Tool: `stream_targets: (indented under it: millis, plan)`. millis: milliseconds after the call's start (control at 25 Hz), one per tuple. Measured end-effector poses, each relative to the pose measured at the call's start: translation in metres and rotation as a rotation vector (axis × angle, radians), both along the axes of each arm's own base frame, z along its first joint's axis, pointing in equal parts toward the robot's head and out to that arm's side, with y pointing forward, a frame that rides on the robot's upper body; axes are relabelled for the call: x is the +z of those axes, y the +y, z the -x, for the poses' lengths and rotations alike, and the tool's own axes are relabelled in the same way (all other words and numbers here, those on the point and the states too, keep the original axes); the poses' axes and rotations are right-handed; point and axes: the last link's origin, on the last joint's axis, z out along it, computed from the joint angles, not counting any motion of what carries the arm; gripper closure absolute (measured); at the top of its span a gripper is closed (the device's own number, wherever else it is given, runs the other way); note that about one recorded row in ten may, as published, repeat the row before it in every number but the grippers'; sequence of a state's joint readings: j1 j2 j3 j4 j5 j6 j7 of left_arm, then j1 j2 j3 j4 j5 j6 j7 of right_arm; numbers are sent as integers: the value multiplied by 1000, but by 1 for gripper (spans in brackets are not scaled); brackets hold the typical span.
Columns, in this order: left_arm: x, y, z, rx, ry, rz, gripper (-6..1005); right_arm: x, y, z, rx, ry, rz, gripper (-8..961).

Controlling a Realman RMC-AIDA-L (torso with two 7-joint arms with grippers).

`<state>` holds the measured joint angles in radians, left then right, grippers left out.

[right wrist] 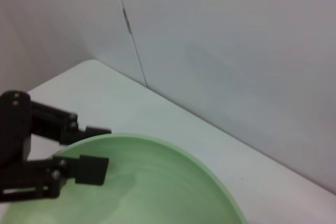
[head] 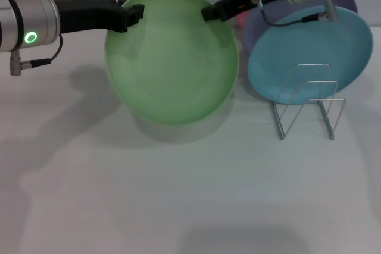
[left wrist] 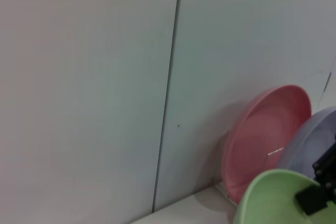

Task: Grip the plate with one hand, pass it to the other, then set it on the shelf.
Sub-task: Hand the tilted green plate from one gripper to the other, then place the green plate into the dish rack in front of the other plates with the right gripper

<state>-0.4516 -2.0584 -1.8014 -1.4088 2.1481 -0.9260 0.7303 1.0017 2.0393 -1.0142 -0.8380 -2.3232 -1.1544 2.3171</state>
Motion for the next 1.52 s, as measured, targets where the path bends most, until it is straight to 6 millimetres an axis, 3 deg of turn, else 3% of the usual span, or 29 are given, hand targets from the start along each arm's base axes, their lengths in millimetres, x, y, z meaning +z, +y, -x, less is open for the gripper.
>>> stream_targets:
  millis: [480, 560, 760, 1000, 1160, 1360, 1520]
  plan:
    - [8, -1, -10, -48, -14, -25, 534, 6, -4, -7, -19, -42, -7, 908]
    - [10, 0, -10, -51, -14, -38, 484, 12, -5, -6, -17, -50, -19, 909]
    - [23, 2, -8, -80, -4, -152, 250, 33, -13, -5, 8, -93, -47, 913]
    - [30, 5, 1, -97, 30, -286, 136, 65, -27, -8, 50, -162, -105, 914]
    - [32, 5, 10, -79, 38, -359, 138, 97, -43, -3, 127, -226, -172, 915]
    - [30, 3, 16, -73, 45, -403, 140, 121, -61, 7, 242, -327, -219, 915]
    - [24, 1, 22, -58, 47, -415, 140, 127, -74, 8, 318, -404, -240, 915]
